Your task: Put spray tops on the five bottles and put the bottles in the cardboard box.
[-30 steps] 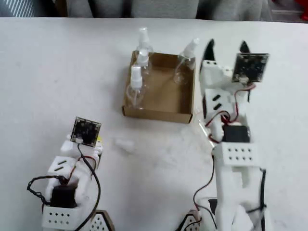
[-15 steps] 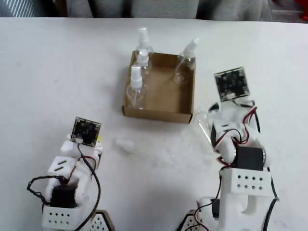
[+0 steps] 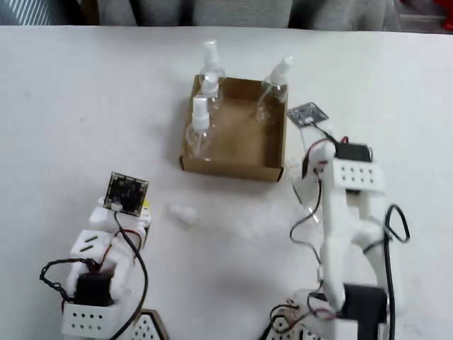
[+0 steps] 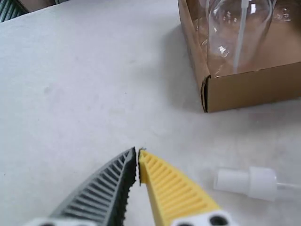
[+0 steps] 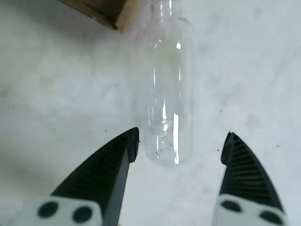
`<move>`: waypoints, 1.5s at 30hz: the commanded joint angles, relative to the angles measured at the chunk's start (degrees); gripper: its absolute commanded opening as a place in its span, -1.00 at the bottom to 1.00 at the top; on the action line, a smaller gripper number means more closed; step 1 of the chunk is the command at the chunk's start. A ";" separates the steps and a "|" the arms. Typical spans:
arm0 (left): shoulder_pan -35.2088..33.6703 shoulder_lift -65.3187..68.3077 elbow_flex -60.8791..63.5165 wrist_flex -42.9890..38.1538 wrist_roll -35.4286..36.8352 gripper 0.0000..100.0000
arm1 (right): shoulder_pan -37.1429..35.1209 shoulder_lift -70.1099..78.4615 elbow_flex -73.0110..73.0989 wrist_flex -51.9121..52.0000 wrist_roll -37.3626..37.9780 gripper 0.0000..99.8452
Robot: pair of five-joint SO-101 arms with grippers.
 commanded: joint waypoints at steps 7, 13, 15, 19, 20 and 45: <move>-0.48 0.22 -0.09 0.26 -0.44 -0.96 | -4.44 17.27 -19.96 4.62 0.44 -0.50; -0.48 0.22 -0.09 0.26 -0.44 -0.96 | -4.79 21.76 -21.10 4.18 6.24 -0.50; -0.48 0.22 -0.09 0.26 -0.44 -0.96 | -4.44 22.29 -21.10 2.07 8.00 -0.50; -0.48 0.22 -0.09 0.26 -0.44 -0.96 | -4.00 23.16 -20.66 -1.27 11.52 -0.50; -0.48 0.22 -0.09 0.26 -0.44 -0.96 | -3.91 23.16 -20.66 -1.63 12.04 -0.50; -0.48 0.22 -0.09 0.26 -0.44 -0.96 | -3.47 33.45 -20.75 -5.32 12.13 -0.55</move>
